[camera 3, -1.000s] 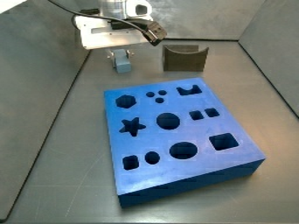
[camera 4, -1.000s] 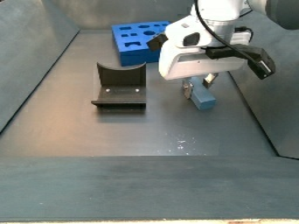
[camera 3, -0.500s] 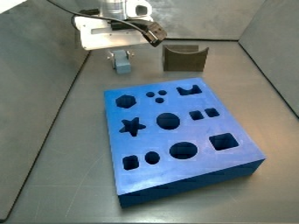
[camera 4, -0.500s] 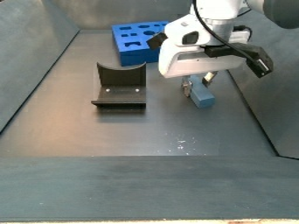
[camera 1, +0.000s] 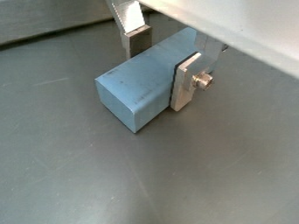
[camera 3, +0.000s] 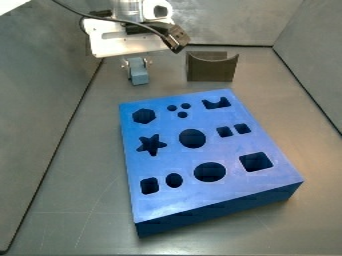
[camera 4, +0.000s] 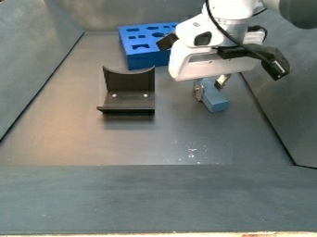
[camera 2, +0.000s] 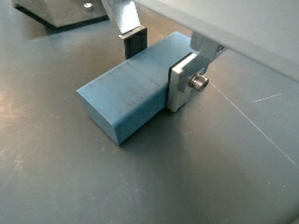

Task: Pick up the rectangle object. Move up. Place the rectangle object on the fixture. Regrasp the rectangle object. Move to above the board. Insert the rectangle object.
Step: Pick up the rectangle object, then move up, then place the rectangle object on the fixture.

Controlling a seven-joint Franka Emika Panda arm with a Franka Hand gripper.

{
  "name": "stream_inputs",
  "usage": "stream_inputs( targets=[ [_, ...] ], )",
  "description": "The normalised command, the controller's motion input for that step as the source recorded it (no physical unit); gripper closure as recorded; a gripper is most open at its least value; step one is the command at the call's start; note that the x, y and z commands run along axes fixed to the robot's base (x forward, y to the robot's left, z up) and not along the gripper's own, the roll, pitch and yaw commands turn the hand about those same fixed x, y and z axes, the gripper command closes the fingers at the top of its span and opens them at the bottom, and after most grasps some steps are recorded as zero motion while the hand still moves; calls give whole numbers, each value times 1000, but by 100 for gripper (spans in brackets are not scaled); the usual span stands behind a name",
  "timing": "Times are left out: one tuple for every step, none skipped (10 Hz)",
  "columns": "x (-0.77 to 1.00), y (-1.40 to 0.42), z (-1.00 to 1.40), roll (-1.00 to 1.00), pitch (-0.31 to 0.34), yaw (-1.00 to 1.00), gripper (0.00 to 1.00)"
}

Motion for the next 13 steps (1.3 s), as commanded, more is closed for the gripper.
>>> stream_inputs(
  targets=[
    [0, 0, 0, 0, 0, 0, 100],
    [0, 0, 0, 0, 0, 0, 100],
    [0, 0, 0, 0, 0, 0, 100],
    [0, 0, 561, 0, 0, 0, 100],
    [-61, -77, 550, -21, 34, 31, 100],
    [-81, -71, 510, -19, 58, 35, 100],
    [-51, -38, 352, 8, 66, 32, 100],
    [-38, -28, 272, 18, 76, 30, 100],
    [0, 0, 1000, 0, 0, 0, 100],
    [11, 4, 1000, 17, -17, -7, 100],
    [-3, 5, 1000, 23, 40, -7, 100],
    [-6, 7, 1000, 32, 50, -9, 100],
    [-13, 9, 1000, 52, 59, -12, 100]
  ],
)
